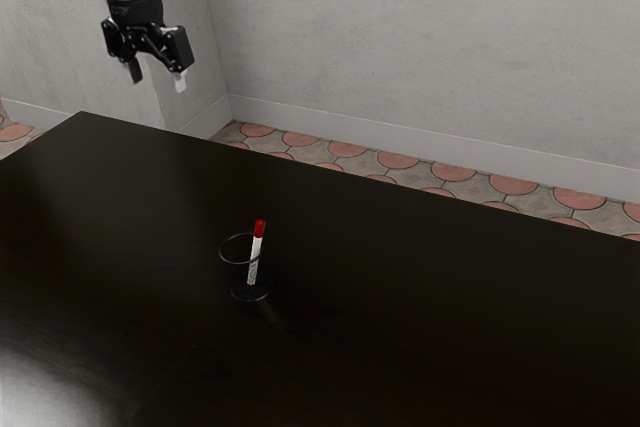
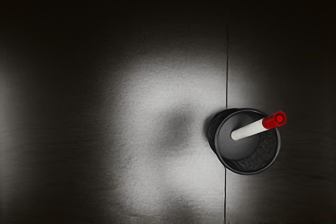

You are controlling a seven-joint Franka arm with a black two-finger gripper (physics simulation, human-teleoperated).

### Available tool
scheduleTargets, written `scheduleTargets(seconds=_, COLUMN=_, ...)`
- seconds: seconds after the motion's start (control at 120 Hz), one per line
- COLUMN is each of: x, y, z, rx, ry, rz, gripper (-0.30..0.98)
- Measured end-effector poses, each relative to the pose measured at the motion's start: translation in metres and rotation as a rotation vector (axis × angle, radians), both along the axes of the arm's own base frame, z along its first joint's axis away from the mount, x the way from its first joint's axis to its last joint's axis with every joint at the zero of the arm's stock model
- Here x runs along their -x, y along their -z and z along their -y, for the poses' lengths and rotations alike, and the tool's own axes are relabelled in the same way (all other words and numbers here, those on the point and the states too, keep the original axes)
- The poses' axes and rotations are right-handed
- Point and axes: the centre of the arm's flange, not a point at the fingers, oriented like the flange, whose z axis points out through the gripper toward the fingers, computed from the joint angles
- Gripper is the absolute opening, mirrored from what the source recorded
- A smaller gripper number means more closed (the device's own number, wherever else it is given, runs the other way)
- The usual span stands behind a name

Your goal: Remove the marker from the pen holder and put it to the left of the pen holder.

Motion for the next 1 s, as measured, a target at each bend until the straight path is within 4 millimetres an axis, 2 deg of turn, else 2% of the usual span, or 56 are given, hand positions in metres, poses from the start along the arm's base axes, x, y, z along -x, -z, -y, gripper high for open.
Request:
scheduleTargets(seconds=0.1, x=-0.003, y=0.004, z=0.002, rx=0.008, ry=0.011, rz=-0.004, gripper=0.67)
scheduleTargets(seconds=0.2, x=-0.011, y=0.006, z=-0.005, rx=0.036, ry=0.002, rz=0.007, gripper=0.67)
scheduleTargets(seconds=0.267, x=-0.026, y=0.028, z=-0.006, rx=0.040, ry=-0.001, rz=-0.020, gripper=0.67)
scheduleTargets(seconds=0.317, x=-0.042, y=0.055, z=-0.005, rx=0.040, ry=0.001, rz=-0.054, gripper=0.67)
scheduleTargets(seconds=0.408, x=-0.060, y=0.091, z=-0.005, rx=0.038, ry=0.003, rz=-0.088, gripper=0.67)
scheduleTargets(seconds=0.533, x=-0.078, y=0.128, z=0.000, rx=0.033, ry=0.012, rz=-0.101, gripper=0.67)
scheduleTargets(seconds=0.625, x=-0.093, y=0.162, z=0.009, rx=0.033, ry=0.029, rz=-0.118, gripper=0.67)
scheduleTargets(seconds=0.7, x=-0.099, y=0.174, z=0.020, rx=0.038, ry=0.040, rz=-0.113, gripper=0.67)
scheduleTargets(seconds=0.883, x=-0.095, y=0.211, z=0.068, rx=0.034, ry=0.066, rz=-0.168, gripper=0.67)
scheduleTargets(seconds=1.0, x=-0.087, y=0.227, z=0.084, rx=0.013, ry=0.069, rz=-0.202, gripper=0.67)
